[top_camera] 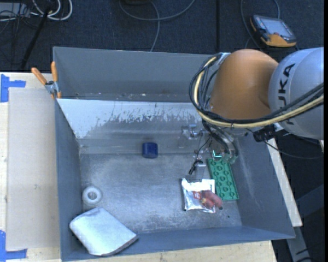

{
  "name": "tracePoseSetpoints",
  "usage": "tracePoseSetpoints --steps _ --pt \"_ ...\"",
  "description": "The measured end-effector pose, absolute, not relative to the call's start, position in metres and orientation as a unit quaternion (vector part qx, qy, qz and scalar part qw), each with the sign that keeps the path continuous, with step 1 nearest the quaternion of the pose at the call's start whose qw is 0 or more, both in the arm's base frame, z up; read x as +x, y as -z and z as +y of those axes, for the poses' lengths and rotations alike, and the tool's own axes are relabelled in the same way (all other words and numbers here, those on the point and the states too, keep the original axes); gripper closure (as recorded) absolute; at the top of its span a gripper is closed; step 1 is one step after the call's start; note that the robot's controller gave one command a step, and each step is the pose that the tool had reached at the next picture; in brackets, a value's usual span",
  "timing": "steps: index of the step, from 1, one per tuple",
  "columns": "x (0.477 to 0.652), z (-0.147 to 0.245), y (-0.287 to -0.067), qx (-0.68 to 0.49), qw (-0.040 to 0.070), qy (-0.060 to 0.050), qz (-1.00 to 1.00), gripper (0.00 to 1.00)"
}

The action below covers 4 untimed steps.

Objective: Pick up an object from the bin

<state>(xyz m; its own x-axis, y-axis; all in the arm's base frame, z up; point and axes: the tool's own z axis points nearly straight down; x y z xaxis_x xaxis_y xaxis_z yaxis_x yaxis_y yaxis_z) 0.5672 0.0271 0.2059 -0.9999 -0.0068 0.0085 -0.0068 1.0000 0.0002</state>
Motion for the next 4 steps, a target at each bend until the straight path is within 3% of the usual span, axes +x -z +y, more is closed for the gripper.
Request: tracePoseSetpoints --steps 1,2,3,4 --pt "0.560 -0.015 -0.070 0.288 0.003 0.001 -0.958 0.00" --pt "0.540 -0.060 -0.069 0.306 0.002 0.000 -0.952 0.00" --pt "0.541 -0.058 -0.069 0.306 0.001 0.001 -0.952 1.00" --pt "0.517 -0.062 -0.294 0.328 -0.004 -0.002 -0.945 1.00"
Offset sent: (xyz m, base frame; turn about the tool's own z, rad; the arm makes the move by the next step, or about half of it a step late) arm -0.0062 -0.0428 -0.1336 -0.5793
